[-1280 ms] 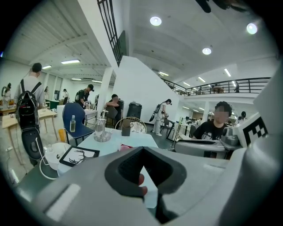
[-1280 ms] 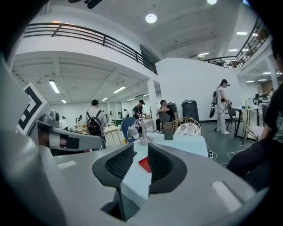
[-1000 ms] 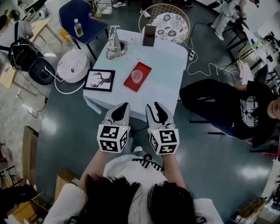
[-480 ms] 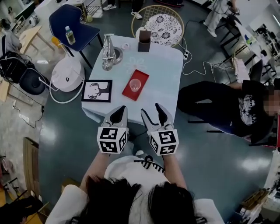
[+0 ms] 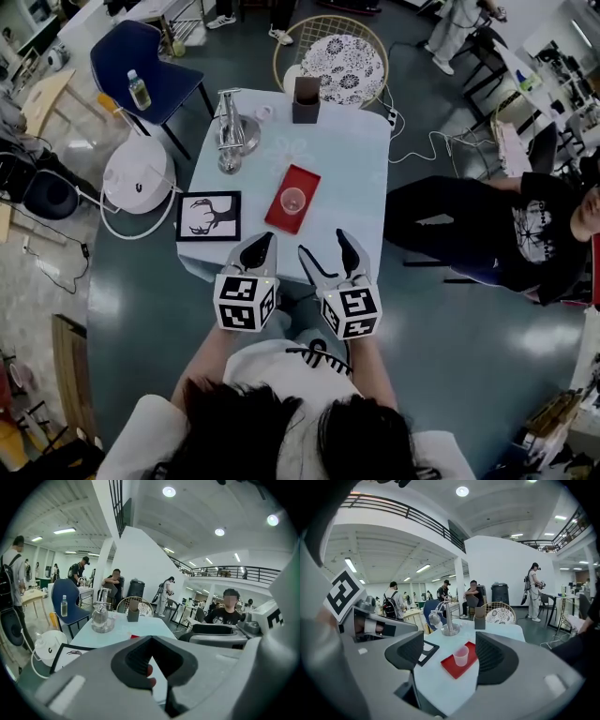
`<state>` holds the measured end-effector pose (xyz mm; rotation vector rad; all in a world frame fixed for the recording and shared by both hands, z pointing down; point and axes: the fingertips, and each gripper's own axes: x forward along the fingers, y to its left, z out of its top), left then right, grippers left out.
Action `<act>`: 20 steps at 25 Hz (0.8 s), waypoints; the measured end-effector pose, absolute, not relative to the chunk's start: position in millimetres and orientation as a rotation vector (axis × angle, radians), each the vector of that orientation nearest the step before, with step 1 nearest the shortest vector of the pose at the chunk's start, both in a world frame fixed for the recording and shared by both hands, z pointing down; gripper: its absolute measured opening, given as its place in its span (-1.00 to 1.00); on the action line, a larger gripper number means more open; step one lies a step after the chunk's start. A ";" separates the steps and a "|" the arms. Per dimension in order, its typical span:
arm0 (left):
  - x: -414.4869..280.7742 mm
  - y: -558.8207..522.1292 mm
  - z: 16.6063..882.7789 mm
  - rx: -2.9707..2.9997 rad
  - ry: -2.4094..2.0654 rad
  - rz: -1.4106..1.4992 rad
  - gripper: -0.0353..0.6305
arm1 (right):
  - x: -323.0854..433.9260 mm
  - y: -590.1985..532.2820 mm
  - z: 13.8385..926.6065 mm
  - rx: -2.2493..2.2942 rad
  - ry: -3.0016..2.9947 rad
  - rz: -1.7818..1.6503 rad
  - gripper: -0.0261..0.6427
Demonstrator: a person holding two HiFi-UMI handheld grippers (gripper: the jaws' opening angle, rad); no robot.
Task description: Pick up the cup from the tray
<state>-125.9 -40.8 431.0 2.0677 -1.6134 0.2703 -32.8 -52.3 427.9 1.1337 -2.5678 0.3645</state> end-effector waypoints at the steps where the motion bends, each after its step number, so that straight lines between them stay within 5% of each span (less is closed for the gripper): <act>1: -126.5 -43.3 431.6 2.072 -1.603 0.274 -0.89 | -33.9 -54.6 428.7 1.141 -2.563 0.369 0.13; 20: -149.3 -86.6 455.3 2.015 -1.593 0.322 -0.89 | -62.9 -100.6 458.2 1.048 -2.548 0.374 0.31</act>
